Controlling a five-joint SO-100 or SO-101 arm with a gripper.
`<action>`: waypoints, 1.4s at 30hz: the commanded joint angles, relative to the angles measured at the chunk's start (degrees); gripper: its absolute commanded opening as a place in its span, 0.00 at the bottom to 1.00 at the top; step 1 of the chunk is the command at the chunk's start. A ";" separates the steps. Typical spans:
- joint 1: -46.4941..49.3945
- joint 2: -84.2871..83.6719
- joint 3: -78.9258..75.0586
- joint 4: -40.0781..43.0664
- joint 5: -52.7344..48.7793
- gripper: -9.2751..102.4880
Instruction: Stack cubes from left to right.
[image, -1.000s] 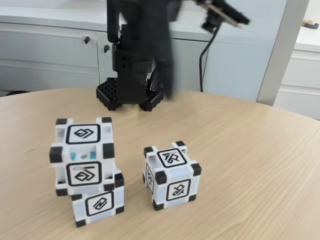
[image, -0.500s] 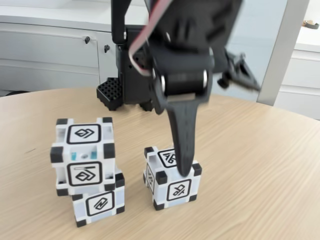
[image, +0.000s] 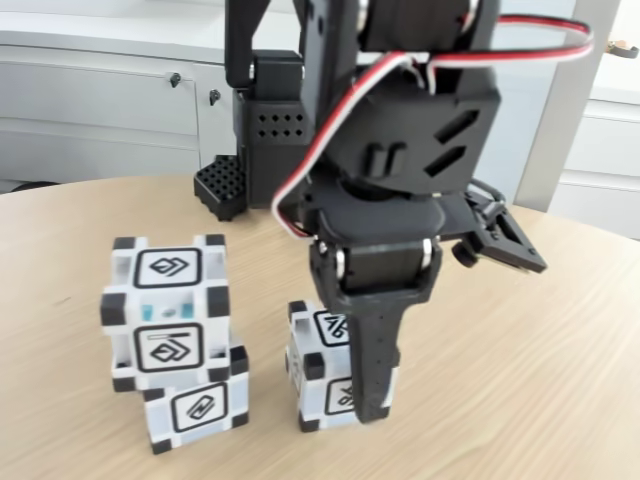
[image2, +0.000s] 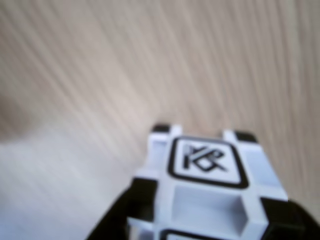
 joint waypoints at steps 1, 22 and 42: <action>0.53 0.26 -0.97 -0.70 0.09 0.22; 0.79 40.69 -2.02 0.53 -5.89 0.08; 17.14 44.03 -2.20 12.22 -13.54 0.08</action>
